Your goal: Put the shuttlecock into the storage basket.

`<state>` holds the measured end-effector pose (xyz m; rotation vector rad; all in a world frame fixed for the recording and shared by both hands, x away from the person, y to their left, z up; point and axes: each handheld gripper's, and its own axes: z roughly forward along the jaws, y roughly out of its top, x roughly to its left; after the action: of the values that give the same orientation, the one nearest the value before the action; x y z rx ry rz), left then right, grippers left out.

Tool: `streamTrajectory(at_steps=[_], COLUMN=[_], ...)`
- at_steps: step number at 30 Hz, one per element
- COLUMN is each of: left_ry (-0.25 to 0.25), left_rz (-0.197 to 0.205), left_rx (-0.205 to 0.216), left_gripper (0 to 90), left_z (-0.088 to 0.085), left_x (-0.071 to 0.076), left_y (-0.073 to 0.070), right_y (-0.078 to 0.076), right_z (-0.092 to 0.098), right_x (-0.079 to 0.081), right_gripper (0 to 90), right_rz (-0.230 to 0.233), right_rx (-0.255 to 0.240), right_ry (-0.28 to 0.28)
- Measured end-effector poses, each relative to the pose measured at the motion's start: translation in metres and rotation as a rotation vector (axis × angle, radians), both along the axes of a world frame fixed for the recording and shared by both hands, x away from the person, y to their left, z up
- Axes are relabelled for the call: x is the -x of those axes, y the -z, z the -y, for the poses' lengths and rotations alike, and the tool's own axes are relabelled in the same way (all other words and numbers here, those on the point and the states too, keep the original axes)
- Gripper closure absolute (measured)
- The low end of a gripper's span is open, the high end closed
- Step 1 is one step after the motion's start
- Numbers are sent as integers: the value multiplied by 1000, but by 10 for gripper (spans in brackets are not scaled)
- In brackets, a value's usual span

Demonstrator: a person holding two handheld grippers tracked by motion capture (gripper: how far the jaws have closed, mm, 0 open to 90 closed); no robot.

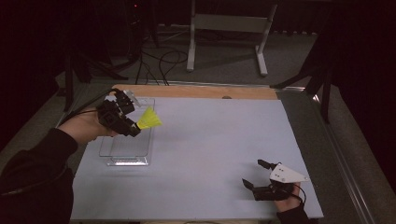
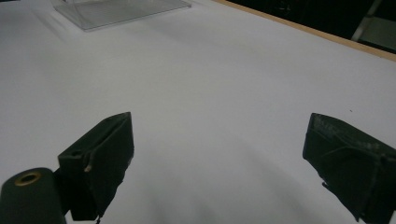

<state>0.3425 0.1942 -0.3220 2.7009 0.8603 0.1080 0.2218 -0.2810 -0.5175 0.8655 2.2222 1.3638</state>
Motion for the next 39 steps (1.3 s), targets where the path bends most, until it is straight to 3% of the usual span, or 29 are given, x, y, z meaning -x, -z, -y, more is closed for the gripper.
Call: streamTrajectory(at_steps=[14,25,31,39], left_ry=[-163,-300,-339,-328], left_rz=[-7,-24,-35,-46], left_rx=[-12,-12,4,20], left_gripper=[656,655,655,655], left_z=[-53,-80,-88,-89], left_x=[3,5,4,4], left_y=[5,18,34,59], right_y=[0,0,0,0], right_z=[0,-1,-1,-1], right_x=[0,0,1,1], right_gripper=[91,91,91,91], right_rz=[-2,-2,-3,-2], right_rx=[1,9,7,8], right_ry=[0,-3,-2,-3])
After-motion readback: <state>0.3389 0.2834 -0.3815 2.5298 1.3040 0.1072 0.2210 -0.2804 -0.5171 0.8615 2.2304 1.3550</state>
